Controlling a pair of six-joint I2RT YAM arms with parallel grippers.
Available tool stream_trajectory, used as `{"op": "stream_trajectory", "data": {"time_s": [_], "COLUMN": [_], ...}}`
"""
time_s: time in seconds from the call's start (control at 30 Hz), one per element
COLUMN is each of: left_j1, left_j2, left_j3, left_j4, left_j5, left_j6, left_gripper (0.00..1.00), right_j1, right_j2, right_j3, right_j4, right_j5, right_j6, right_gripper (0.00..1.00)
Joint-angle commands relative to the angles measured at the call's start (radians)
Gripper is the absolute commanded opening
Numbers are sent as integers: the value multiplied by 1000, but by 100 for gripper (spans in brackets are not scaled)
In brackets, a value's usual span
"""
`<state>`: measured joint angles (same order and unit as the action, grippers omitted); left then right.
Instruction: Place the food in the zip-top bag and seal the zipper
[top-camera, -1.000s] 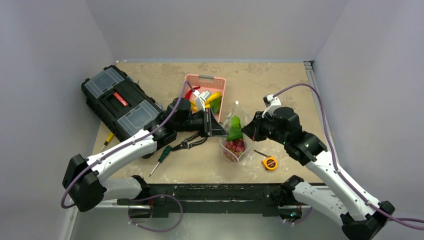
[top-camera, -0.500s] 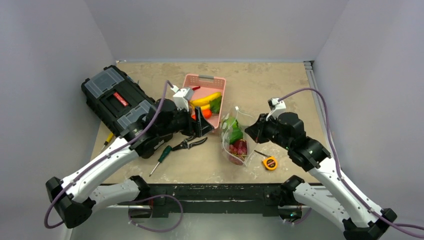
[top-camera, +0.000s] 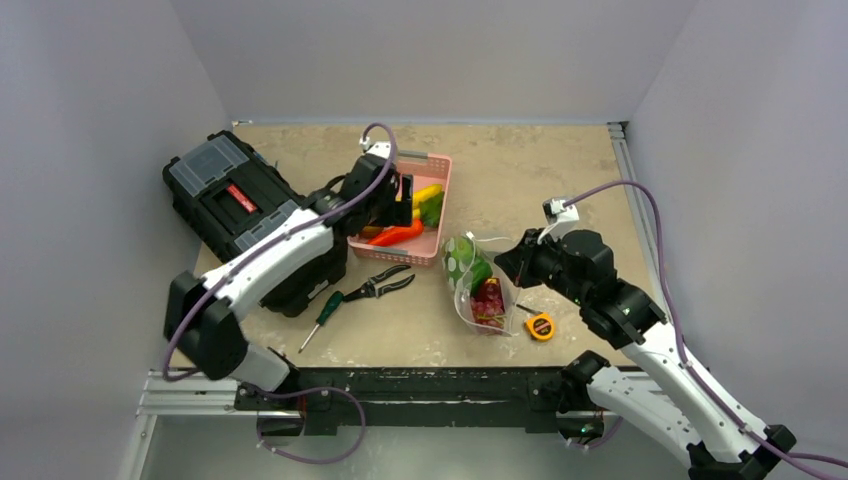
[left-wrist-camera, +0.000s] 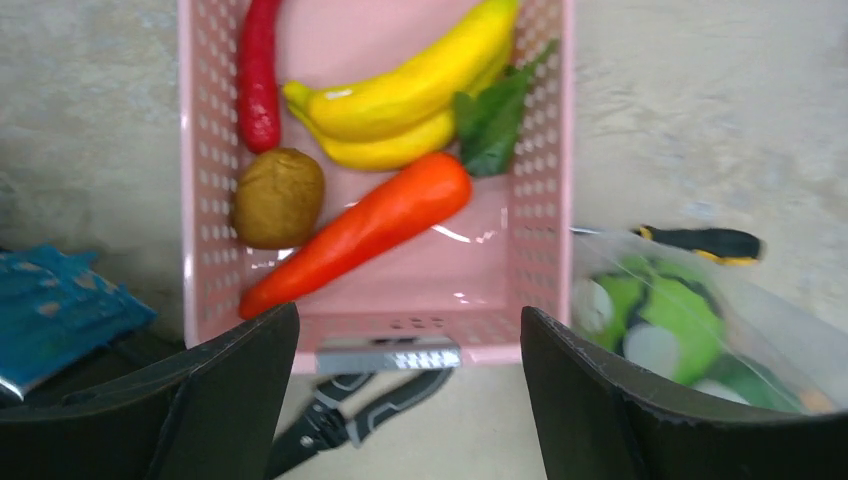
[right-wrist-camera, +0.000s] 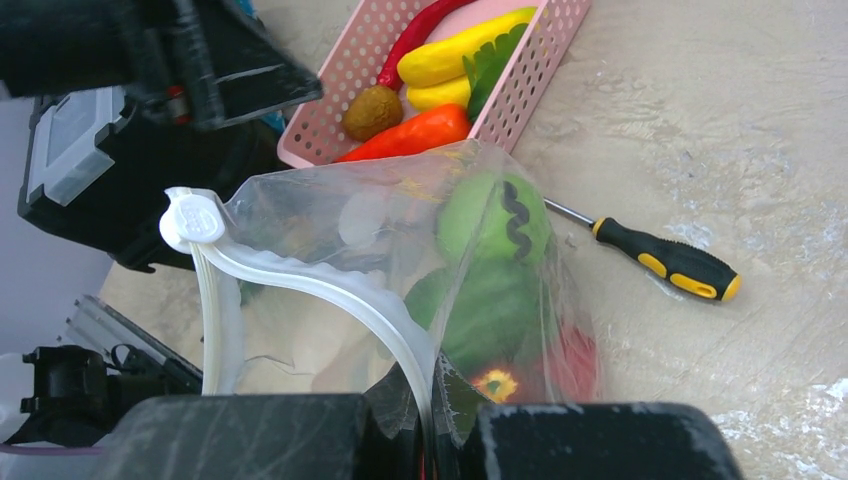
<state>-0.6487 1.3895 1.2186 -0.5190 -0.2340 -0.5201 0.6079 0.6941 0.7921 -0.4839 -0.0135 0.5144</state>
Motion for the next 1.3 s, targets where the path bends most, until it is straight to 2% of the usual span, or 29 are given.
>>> {"op": "stream_trajectory", "data": {"time_s": [0.0, 0.13, 0.37, 0.63, 0.8, 1.03, 1.17, 1.27], "left_j1": [54, 100, 128, 129, 128, 128, 128, 127], "left_j2": [191, 360, 573, 666, 741, 794, 805, 777], "left_j3": [209, 364, 519, 537, 601, 600, 585, 556], "left_j4": [-143, -232, -325, -330, -390, -435, -452, -432], "left_j5": [-109, -92, -92, -102, -117, -105, -65, -54], "left_j6": [114, 177, 262, 291, 299, 281, 264, 259], "left_gripper": [80, 78, 72, 68, 67, 63, 52, 35], "right_j1": [-2, -2, -2, -2, -3, -2, -3, -3], "right_j2": [-12, -20, -24, -14, -29, -42, -37, -20], "right_j3": [-3, 3, 13, 8, 20, 16, 13, 21], "right_j4": [52, 39, 33, 38, 32, 25, 33, 35], "right_j5": [21, 26, 30, 17, 18, 23, 17, 18], "right_j6": [-22, -29, -26, -29, -12, -2, 2, -1], "right_gripper": [0, 0, 0, 0, 0, 0, 0, 0]}}
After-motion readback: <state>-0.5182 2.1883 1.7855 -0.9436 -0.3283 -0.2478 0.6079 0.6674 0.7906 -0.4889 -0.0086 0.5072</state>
